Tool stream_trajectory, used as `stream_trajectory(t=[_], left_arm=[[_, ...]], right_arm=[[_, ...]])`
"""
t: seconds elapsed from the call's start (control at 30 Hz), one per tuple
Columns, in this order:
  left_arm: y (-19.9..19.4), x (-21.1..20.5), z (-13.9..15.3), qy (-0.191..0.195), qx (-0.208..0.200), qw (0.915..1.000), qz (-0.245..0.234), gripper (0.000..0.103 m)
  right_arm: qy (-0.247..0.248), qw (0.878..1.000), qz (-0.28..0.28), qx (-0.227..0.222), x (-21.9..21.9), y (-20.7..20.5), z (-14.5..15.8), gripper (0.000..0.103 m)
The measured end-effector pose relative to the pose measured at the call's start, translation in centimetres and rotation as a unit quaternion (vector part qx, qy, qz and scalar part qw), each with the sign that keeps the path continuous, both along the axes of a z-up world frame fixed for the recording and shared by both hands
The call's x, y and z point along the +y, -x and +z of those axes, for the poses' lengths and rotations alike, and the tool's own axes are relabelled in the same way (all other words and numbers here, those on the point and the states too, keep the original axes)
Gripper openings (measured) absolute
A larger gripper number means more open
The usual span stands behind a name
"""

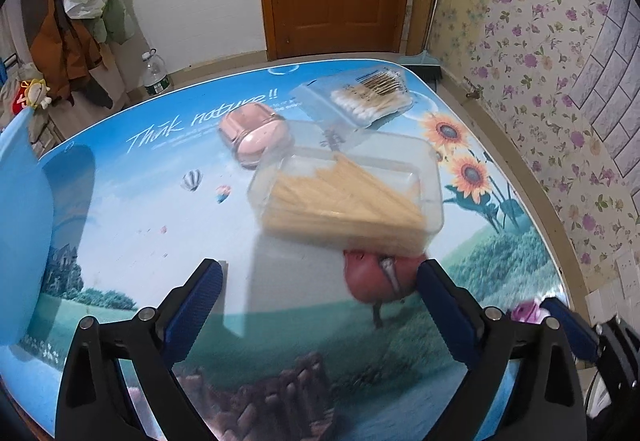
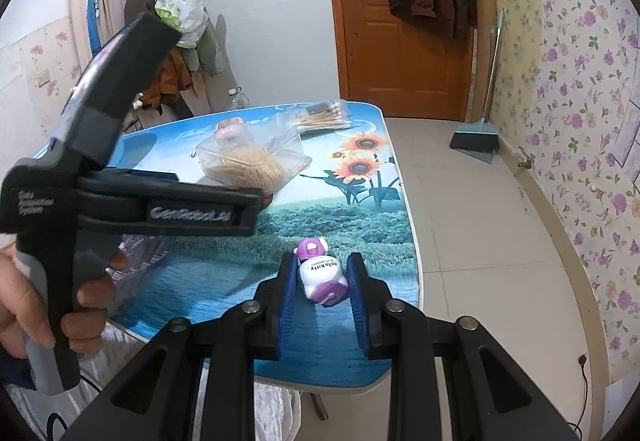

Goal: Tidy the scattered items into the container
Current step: 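Lift the toothpick box with the left gripper and turn toward the basin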

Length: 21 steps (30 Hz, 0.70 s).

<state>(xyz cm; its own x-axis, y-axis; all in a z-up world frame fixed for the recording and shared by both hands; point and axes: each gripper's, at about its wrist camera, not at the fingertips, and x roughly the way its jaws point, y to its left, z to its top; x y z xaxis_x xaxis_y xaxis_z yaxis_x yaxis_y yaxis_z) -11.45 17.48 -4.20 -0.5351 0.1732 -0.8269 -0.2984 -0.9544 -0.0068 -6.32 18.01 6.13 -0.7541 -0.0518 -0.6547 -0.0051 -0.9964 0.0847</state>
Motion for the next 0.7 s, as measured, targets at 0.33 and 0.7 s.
stream_trajectory(t=[0.33,0.7], left_arm=[[-2.9,-3.5,0.1,-0.005,0.012,0.9999,-0.01,0.098],[-5.4,-7.0,0.2,-0.011,0.019,0.9996,-0.017,0.098]], right_arm=[[-0.012,1.0,-0.009,-0.004,-0.8,0.0,-0.1,0.026],[-0.023,1.0,-0.015,-0.009,-1.9,0.2,-0.2,0.026]])
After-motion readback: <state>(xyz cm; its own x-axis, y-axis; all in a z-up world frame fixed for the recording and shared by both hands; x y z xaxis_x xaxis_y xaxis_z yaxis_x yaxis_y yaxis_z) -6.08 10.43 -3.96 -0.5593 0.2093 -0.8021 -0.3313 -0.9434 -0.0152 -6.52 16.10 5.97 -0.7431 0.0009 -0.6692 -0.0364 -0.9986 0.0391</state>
